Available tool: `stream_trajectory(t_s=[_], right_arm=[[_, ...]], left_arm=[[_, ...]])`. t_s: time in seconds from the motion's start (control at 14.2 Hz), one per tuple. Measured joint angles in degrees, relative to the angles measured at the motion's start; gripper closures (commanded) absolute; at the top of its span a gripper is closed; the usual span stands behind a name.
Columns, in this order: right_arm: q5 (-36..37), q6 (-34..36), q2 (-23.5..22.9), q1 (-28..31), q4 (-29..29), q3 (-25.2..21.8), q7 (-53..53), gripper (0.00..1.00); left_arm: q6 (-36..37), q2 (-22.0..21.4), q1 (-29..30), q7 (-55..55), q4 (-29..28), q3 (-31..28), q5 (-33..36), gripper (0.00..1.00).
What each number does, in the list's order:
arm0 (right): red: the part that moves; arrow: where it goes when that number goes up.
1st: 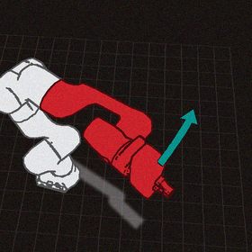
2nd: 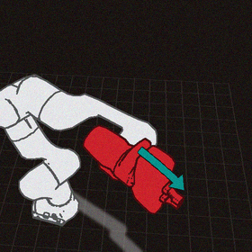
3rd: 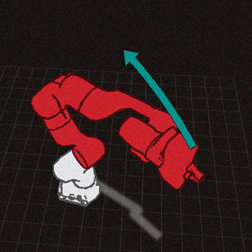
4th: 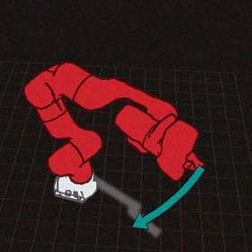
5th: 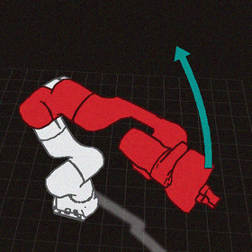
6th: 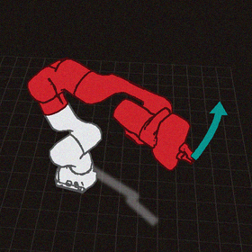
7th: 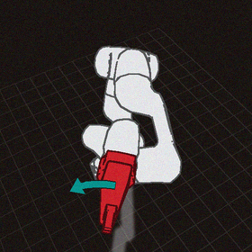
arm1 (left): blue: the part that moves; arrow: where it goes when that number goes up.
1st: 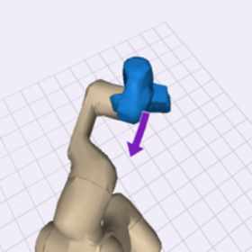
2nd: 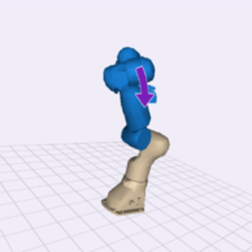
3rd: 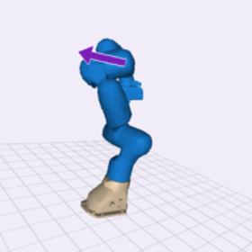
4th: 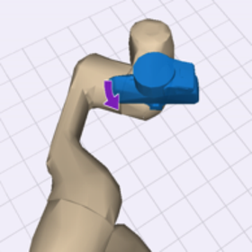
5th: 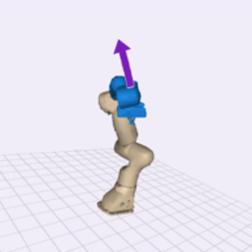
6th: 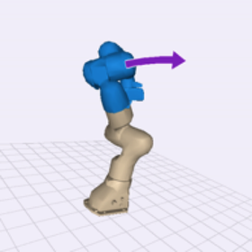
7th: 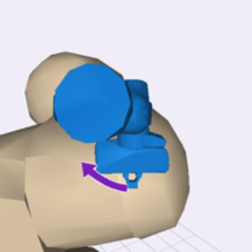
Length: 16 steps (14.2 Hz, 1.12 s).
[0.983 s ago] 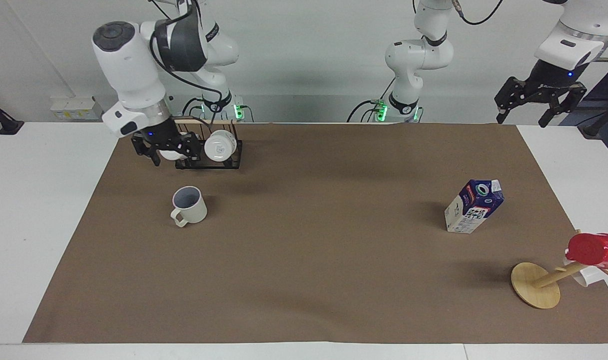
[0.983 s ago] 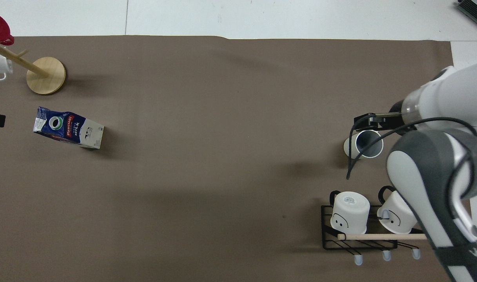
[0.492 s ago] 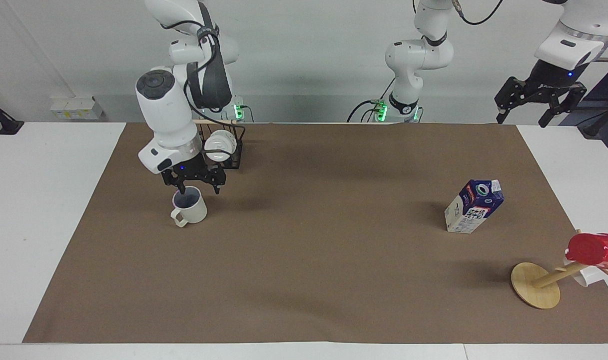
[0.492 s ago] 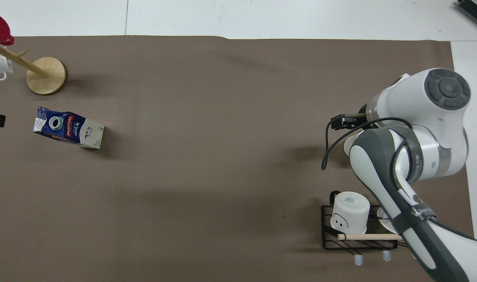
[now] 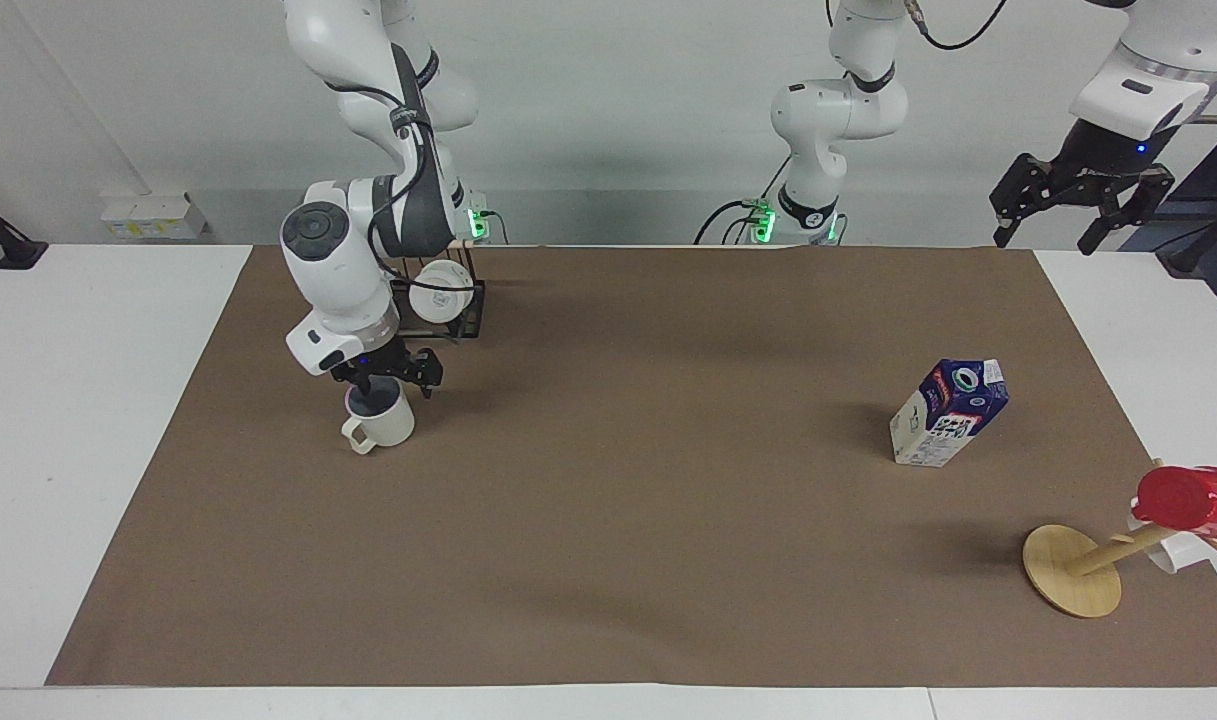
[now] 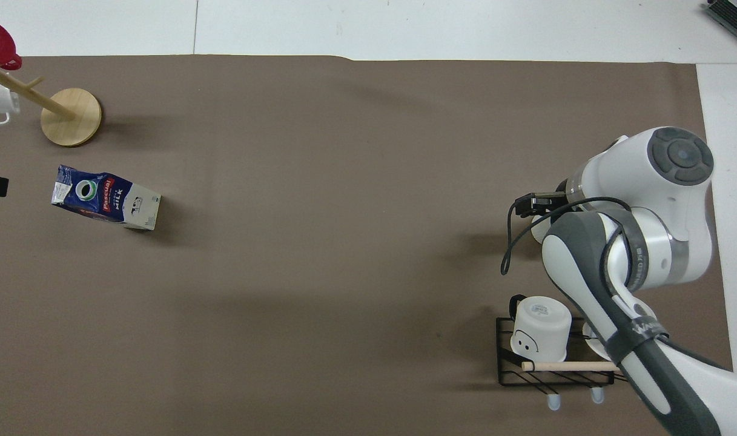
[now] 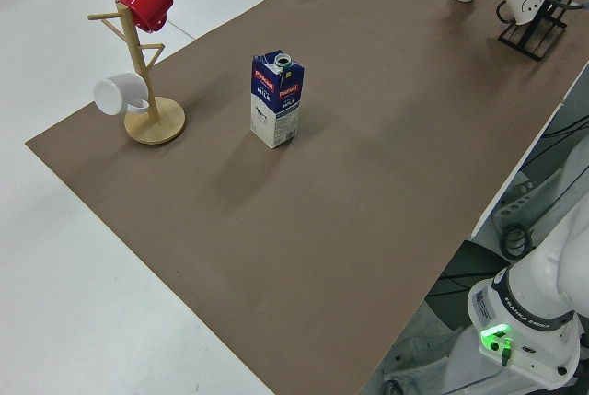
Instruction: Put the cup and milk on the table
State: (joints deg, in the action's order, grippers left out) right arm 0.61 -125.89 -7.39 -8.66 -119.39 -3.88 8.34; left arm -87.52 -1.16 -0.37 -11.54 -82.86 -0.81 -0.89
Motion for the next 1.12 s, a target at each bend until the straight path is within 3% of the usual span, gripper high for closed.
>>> stream_trajectory(t_s=[0.21,0.28,0.63,0.7,1.12], right_arm=[[0.0,-2.5,-0.1,0.0,-2.0,0.0,0.0,0.0],[0.0,-3.2,-0.1,0.0,-2.6,0.0,0.0,0.05],[0.0,-3.7,-0.1,0.0,-3.2,0.0,0.0,0.88],[0.0,-3.7,-0.1,0.0,-3.2,0.0,0.0,1.0],[0.0,-3.8,-0.2,-0.2,-2.3,0.2,2.3,1.0]], left_arm=[[0.0,0.0,0.0,0.0,0.0,0.0,0.0,0.0],[0.0,0.0,0.0,0.0,0.0,0.0,0.0,0.0],[0.0,0.0,0.0,0.0,0.0,0.0,0.0,0.0],[0.0,0.0,0.0,0.0,0.0,0.0,0.0,0.0],[0.0,0.0,0.0,0.0,0.0,0.0,0.0,0.0]])
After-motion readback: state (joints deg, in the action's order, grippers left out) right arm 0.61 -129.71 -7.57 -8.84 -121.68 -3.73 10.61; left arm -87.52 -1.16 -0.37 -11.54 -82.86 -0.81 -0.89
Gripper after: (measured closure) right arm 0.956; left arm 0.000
